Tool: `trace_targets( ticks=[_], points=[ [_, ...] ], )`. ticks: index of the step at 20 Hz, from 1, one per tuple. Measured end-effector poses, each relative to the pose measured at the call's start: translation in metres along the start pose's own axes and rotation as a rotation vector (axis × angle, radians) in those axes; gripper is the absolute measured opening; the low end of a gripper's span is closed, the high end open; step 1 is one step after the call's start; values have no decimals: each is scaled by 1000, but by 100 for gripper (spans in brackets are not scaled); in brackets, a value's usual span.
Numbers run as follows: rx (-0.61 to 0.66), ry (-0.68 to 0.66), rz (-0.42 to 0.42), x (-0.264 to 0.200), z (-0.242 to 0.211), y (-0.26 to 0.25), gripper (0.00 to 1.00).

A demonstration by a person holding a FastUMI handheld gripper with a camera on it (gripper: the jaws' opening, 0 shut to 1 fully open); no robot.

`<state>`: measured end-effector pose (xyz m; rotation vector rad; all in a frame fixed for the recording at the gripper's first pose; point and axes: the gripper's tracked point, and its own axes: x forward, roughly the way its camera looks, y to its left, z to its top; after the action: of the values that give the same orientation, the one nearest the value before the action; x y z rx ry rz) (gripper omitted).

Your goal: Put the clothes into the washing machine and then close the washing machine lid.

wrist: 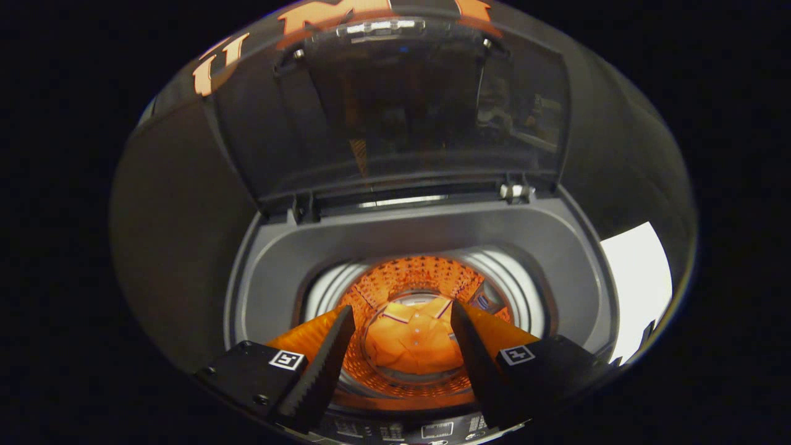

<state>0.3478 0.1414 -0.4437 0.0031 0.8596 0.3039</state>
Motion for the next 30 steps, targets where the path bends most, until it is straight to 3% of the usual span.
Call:
trace_targets(
  ticks=[3, 8, 12, 14, 17, 21, 24, 30],
  points=[
    [18, -168, 8, -54, 53, 11, 99],
    [16, -435, 60, -128, 181, 24, 98],
    [-84, -490, 50, -136, 268, 21, 98],
    [-135, -486, 60, -108, 298, 25, 98],
    [-161, -419, 44, -46, 317, 22, 99],
    [-66, -327, 60, 13, 307, 19, 99],
    [-140, -390, 5, 15, 312, 14, 96],
    [-113, -432, 16, -14, 292, 12, 97]
  ],
)
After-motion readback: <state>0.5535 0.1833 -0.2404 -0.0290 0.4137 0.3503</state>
